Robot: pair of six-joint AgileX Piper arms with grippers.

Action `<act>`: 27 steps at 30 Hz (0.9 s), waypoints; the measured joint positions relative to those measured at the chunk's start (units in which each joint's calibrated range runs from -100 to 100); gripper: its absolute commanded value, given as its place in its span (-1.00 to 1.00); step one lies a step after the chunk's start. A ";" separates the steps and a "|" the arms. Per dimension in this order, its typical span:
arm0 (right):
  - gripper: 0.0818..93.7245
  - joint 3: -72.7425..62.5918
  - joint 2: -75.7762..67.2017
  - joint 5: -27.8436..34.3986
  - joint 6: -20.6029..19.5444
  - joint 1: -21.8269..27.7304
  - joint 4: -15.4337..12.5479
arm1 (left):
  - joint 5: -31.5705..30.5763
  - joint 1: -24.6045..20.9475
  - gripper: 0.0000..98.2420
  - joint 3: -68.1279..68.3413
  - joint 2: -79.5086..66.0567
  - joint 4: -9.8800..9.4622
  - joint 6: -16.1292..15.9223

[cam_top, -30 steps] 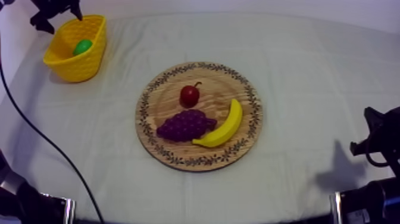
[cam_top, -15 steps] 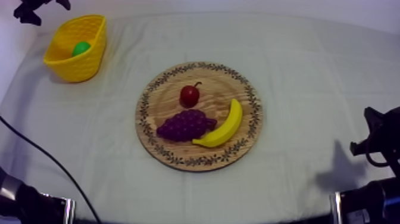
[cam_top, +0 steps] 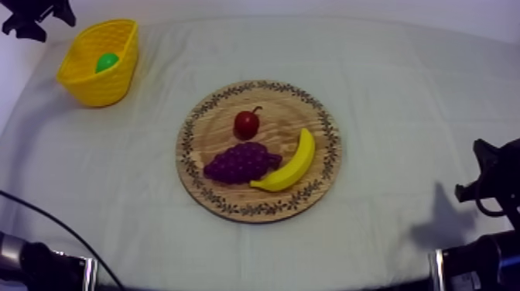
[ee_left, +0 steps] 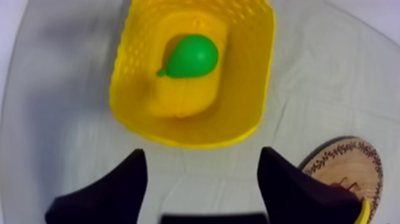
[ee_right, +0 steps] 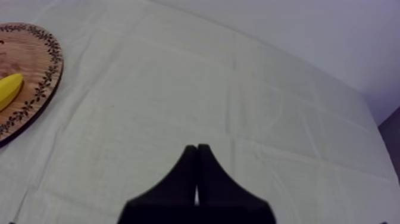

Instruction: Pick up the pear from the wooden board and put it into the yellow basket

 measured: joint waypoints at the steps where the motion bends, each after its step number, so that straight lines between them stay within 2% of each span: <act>1: -0.99 0.00 0.00 0.00 0.00 0.00 0.00 | -0.41 0.00 0.15 1.38 -1.24 0.00 0.00; 8: -0.99 0.00 0.00 0.00 0.00 0.00 0.00 | -2.69 0.18 -0.16 11.91 -9.84 -0.38 0.53; 14: -0.99 0.00 0.00 0.00 0.03 0.00 0.00 | -6.28 0.89 -0.51 22.19 -16.89 -1.64 1.48; 20: -0.99 0.00 0.00 0.00 0.03 0.00 0.00 | -10.78 2.11 -0.85 32.67 -23.53 -2.04 1.72; 23: -0.99 0.00 0.00 0.00 0.03 0.00 0.00 | -12.89 2.89 -0.94 36.99 -27.04 -2.04 1.68; 27: -0.99 0.00 0.00 0.00 0.03 0.00 0.00 | -16.13 3.50 -0.96 42.46 -32.39 -2.08 1.83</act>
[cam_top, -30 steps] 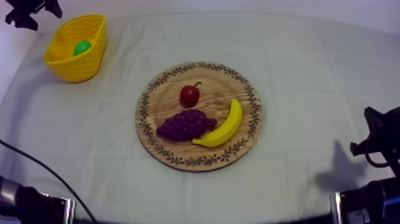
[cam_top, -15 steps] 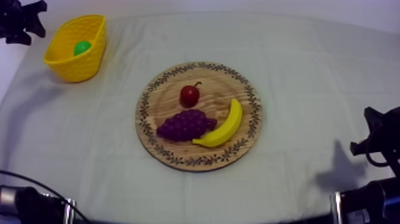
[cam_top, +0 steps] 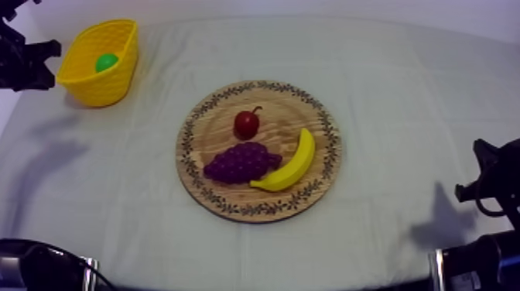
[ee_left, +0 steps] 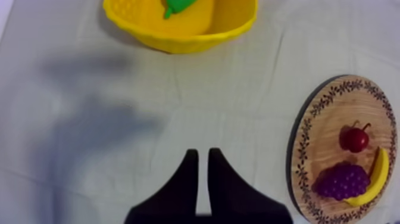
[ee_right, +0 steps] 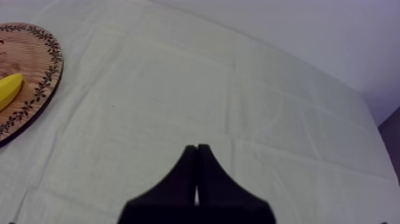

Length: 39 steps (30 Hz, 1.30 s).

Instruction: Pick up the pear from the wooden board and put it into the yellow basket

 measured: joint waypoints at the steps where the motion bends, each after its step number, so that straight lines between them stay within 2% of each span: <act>1: -0.99 0.00 0.00 0.00 0.00 0.00 0.00 | -0.85 0.00 -0.96 1.39 -1.06 0.00 0.06; 8: -0.99 0.00 0.00 0.00 0.00 0.00 0.00 | -6.04 0.09 -0.98 10.65 -9.73 -0.02 1.08; 11: -0.99 0.00 0.00 0.00 0.00 0.00 0.00 | -8.50 0.17 -0.99 14.30 -13.56 0.51 0.46; 15: -0.99 0.00 0.00 0.00 0.00 0.00 0.00 | -12.86 -0.39 -1.00 18.83 -19.81 2.40 -0.70; 18: -0.99 0.00 0.00 0.00 0.00 0.00 0.00 | -15.62 -0.43 -1.00 22.15 -25.16 2.70 -0.81; 27: -0.99 0.00 0.00 0.00 0.02 0.00 0.00 | -24.59 0.03 -1.00 32.21 -40.50 2.50 -0.70; 34: -0.99 0.00 0.00 -0.09 0.02 0.00 0.00 | -34.17 -0.24 -1.00 43.43 -51.07 1.35 1.21; 39: -0.99 0.00 0.00 -0.09 0.02 0.00 0.00 | -38.47 -0.30 -1.00 52.10 -57.69 0.82 2.88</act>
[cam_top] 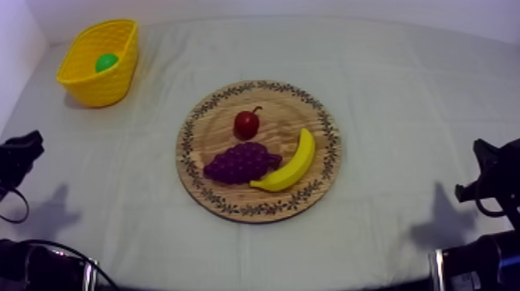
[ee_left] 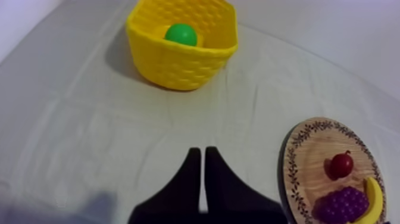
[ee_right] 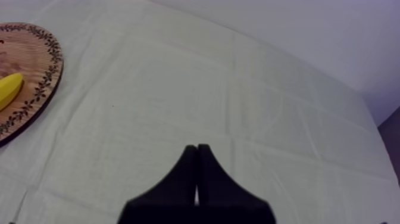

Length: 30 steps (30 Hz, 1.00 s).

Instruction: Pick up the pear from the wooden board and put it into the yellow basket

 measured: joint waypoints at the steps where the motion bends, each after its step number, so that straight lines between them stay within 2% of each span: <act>1: -0.99 0.00 0.00 0.00 0.00 0.00 0.00 | -0.20 -0.03 -1.00 1.23 -1.32 -0.05 0.25; 10: -0.99 0.00 0.00 0.00 0.00 0.00 0.00 | -1.02 -0.25 -1.00 10.51 -11.24 -0.24 -0.96; 14: -0.99 0.00 0.00 0.00 0.00 0.00 0.00 | -0.60 -0.35 -1.00 12.49 -15.21 -1.07 -1.18; 16: -0.99 0.00 0.00 0.08 0.00 0.00 0.00 | -0.71 -0.50 -1.00 12.95 -17.07 -1.79 -0.84; 22: -0.99 0.00 0.00 0.08 0.00 0.00 0.00 | -2.85 -2.06 -1.00 13.88 -18.65 -1.79 1.07; 26: -0.99 0.00 0.00 0.08 0.00 0.00 0.00 | -7.59 -4.02 -1.00 15.71 -18.71 -3.39 3.66; 30: -0.99 0.00 0.00 0.08 0.00 0.00 0.00 | -10.95 -4.84 -1.00 16.33 -18.77 -3.81 3.99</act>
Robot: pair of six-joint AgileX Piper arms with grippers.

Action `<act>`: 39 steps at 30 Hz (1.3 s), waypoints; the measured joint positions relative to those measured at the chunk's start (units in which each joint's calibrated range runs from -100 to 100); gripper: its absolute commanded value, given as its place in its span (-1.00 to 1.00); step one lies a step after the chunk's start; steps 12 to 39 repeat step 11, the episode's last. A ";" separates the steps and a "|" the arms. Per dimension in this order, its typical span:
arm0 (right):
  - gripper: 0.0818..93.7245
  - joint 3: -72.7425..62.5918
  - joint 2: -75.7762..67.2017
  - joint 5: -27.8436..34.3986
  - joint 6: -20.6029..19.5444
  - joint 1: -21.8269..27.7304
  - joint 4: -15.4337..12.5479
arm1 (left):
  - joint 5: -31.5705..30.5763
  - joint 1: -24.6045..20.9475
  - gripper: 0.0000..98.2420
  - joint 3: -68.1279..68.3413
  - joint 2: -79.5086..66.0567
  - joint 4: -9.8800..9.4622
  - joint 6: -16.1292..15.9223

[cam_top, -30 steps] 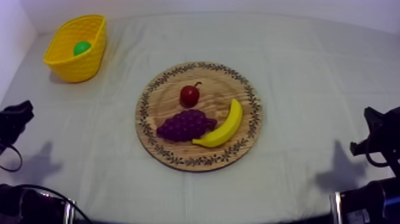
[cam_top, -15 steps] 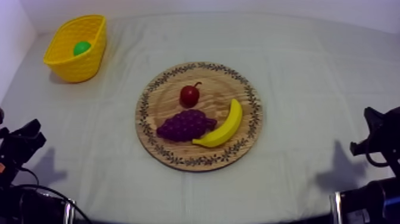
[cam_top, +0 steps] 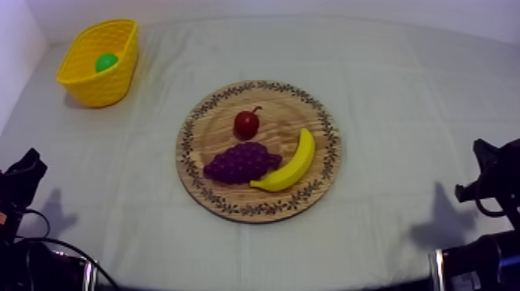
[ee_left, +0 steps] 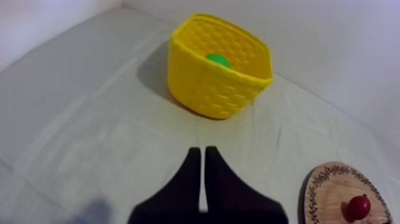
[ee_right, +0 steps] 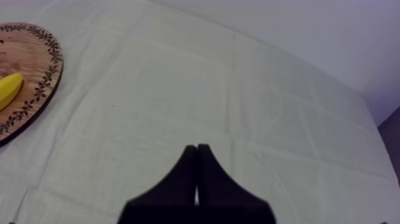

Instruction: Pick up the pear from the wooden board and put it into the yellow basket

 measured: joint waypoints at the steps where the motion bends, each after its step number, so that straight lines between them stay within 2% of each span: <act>1: -0.99 0.00 0.00 0.00 0.00 0.00 0.00 | -0.25 -0.05 -1.00 0.10 0.00 -0.04 -0.35; 39: -0.99 0.00 0.00 0.00 0.00 0.00 0.00 | -0.64 -0.21 -1.00 0.30 0.00 -0.05 -0.74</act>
